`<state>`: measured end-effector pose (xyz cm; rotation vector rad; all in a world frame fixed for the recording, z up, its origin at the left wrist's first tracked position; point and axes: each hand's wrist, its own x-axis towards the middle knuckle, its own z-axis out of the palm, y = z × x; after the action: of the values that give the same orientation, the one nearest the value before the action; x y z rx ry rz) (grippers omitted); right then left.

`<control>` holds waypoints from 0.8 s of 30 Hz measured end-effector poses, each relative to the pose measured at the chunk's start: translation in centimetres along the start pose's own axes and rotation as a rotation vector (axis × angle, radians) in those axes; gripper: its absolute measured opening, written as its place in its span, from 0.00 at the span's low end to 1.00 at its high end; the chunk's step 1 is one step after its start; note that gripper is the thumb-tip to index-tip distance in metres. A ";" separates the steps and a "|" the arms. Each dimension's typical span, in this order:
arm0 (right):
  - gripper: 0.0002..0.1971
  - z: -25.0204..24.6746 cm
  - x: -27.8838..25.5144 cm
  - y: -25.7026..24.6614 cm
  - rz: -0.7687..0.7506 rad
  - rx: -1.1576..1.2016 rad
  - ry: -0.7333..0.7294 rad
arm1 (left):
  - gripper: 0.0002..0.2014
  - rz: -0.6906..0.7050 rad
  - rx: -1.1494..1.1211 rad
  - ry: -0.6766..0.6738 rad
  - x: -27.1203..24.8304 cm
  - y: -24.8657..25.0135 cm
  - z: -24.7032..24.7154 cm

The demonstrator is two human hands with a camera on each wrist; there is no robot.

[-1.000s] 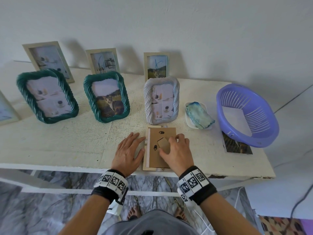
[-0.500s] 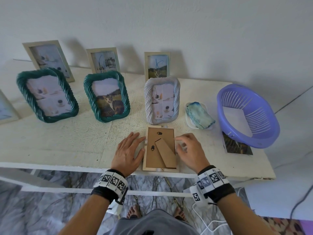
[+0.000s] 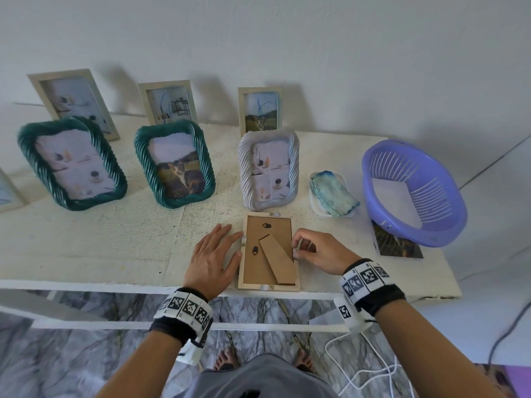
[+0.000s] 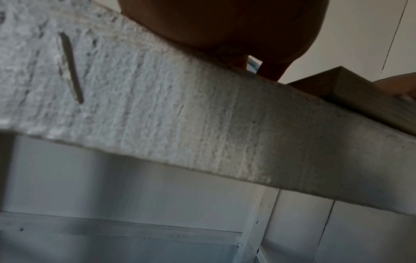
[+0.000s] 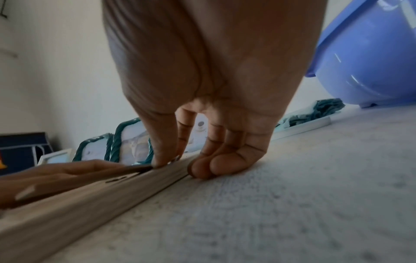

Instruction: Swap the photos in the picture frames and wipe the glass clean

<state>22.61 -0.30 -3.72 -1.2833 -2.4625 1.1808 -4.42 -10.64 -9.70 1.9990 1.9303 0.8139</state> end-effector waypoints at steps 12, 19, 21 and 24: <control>0.12 1.9 1.1 -0.1 -0.073 -0.202 0.130 | 0.25 0.002 0.038 -0.012 0.1 0.0 0.2; 0.13 2.4 1.3 0.0 -0.094 -0.194 0.196 | 0.22 0.003 0.030 -0.008 -0.1 0.0 0.2; 0.13 2.4 1.3 -0.1 -0.092 -0.192 0.201 | 0.22 0.000 0.036 -0.021 -0.1 -0.1 0.1; 0.13 2.5 1.3 0.0 -0.091 -0.190 0.209 | 0.23 0.005 0.058 -0.049 0.0 0.0 0.1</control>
<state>20.72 -0.82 -5.72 -1.2514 -2.4942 0.7651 -4.40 -10.62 -9.81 2.0377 1.9439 0.7105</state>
